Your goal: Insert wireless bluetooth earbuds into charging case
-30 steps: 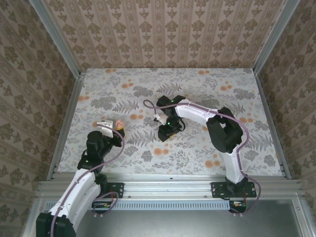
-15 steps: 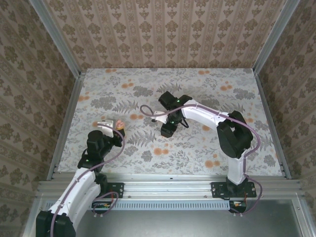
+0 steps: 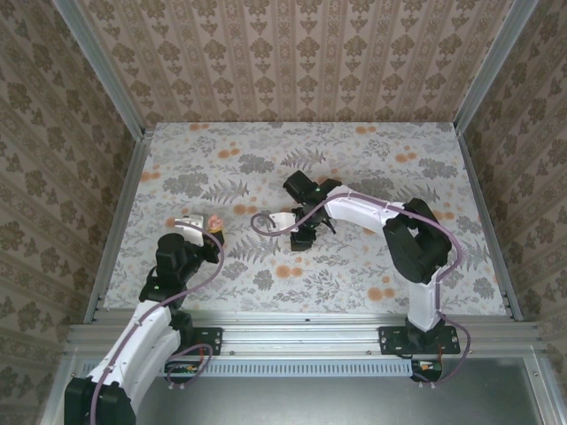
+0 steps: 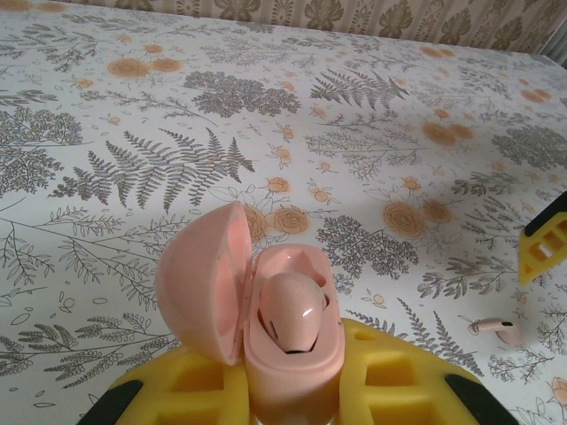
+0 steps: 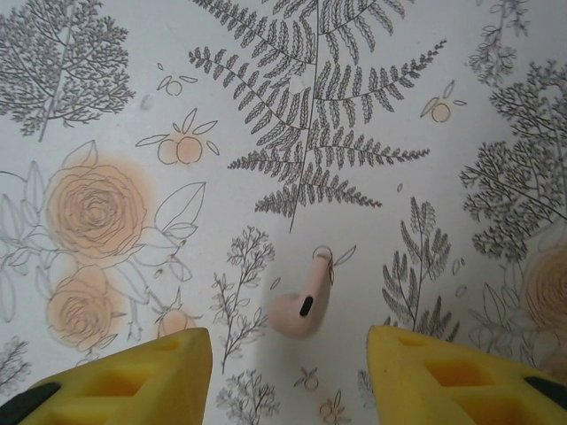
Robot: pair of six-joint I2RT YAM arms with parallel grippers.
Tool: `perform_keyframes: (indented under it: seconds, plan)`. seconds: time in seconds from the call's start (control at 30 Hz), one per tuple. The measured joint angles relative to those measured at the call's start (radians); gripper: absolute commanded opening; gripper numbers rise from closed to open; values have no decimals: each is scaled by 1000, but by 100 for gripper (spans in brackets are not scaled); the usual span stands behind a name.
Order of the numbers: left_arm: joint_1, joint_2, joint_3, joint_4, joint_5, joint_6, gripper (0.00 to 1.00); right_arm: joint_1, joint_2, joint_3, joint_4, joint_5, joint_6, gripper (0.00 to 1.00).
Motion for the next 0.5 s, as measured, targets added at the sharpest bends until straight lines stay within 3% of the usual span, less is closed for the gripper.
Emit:
perform_keyframes:
  seconds: [0.5]
  plan:
    - [13, 0, 0, 0, 0, 0, 10, 28, 143, 88, -4, -2, -50, 52]
